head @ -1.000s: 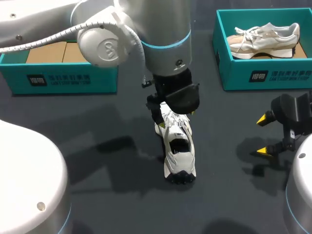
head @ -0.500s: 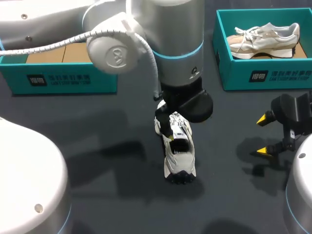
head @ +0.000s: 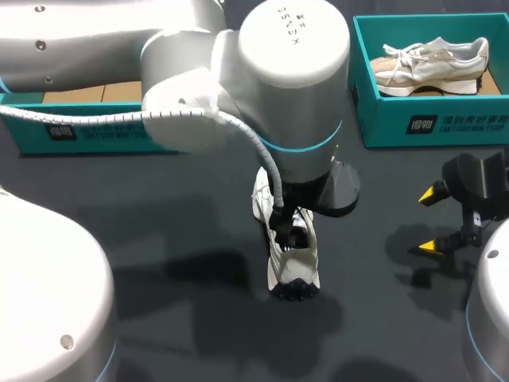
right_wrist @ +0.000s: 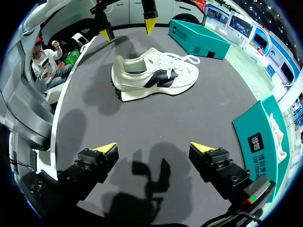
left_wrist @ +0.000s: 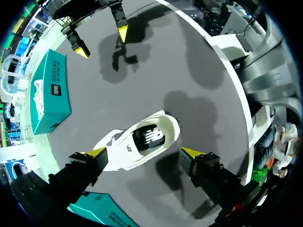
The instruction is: Take the shoe out of the shoebox, open the shoe tongue, remove and reinsert the insole, then place the shoe into the shoebox
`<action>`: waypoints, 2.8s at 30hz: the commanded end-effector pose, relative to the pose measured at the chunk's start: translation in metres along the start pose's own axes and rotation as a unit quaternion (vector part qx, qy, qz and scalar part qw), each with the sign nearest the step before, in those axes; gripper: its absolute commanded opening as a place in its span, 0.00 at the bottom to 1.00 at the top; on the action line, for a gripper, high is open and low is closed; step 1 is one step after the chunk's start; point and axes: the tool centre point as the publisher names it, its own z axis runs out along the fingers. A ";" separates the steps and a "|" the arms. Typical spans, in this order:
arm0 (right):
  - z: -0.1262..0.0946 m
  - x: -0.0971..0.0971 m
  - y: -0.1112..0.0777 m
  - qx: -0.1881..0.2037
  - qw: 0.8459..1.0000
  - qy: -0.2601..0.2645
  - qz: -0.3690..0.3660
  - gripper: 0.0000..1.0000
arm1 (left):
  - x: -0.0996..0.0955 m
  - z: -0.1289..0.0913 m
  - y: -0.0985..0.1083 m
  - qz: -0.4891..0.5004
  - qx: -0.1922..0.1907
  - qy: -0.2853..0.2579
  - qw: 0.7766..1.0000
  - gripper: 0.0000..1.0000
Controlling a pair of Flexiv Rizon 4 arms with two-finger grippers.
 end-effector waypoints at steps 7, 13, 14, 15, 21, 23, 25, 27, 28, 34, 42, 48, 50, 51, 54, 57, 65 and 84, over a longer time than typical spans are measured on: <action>-0.001 0.002 0.000 0.001 1.000 -0.001 0.000 1.00 | 0.019 0.005 -0.011 -0.208 0.003 -0.029 0.978 1.00; -0.001 0.002 0.000 0.001 1.000 -0.001 0.000 1.00 | 0.022 0.013 -0.011 -0.210 0.014 -0.018 0.977 1.00; -0.001 0.002 0.000 0.001 1.000 -0.001 0.000 1.00 | 0.023 0.016 -0.012 -0.221 0.013 -0.014 0.975 1.00; -0.001 0.002 0.000 0.001 1.000 -0.001 0.000 1.00 | 0.024 0.019 -0.013 -0.222 0.014 -0.012 0.975 1.00; -0.001 0.002 0.000 0.001 1.000 -0.001 0.000 1.00 | 0.037 0.034 -0.017 -0.228 0.029 0.006 0.973 1.00; -0.001 0.002 0.000 0.001 1.000 -0.001 0.000 1.00 | 0.041 0.041 -0.017 -0.228 0.033 0.014 0.973 1.00; -0.001 0.002 0.000 0.001 1.000 -0.001 0.000 1.00 | 0.044 0.047 -0.018 -0.225 0.038 0.029 0.973 1.00; -0.001 0.002 0.000 0.001 1.000 -0.001 0.000 1.00 | 0.047 0.053 -0.019 -0.226 0.038 0.036 0.973 1.00; -0.001 0.002 0.000 0.001 1.000 -0.001 0.000 1.00 | 0.048 0.055 -0.018 -0.228 0.041 0.041 0.972 1.00; -0.001 0.002 0.000 0.001 1.000 -0.001 0.000 1.00 | 0.054 0.072 -0.018 -0.235 0.037 0.052 0.970 1.00; -0.001 0.002 0.000 0.001 1.000 -0.001 0.000 1.00 | 0.067 0.086 -0.025 -0.238 0.021 0.063 0.969 1.00; -0.001 0.002 0.000 0.001 1.000 -0.001 0.000 1.00 | 0.074 0.092 -0.027 -0.243 0.007 0.057 0.968 1.00; -0.001 0.002 0.000 0.001 1.000 -0.001 0.000 1.00 | 0.076 0.093 -0.028 -0.241 0.008 0.058 0.969 1.00; -0.001 0.002 0.000 0.001 1.000 -0.001 0.000 1.00 | 0.077 0.094 -0.028 -0.242 0.004 0.057 0.968 1.00; -0.001 0.002 0.000 0.001 1.000 -0.001 0.000 1.00 | 0.077 0.097 -0.028 -0.244 0.001 0.059 0.968 0.99; -0.001 0.002 0.000 0.001 1.000 -0.001 0.000 1.00 | 0.076 0.100 -0.028 -0.243 0.001 0.061 0.968 0.97; -0.001 0.002 0.000 0.001 1.000 -0.001 0.000 1.00 | 0.074 0.108 -0.027 -0.247 -0.006 0.069 0.967 0.89; -0.001 0.002 0.000 0.001 1.000 -0.001 0.000 1.00 | 0.075 0.114 -0.011 -0.240 0.000 0.110 0.965 0.00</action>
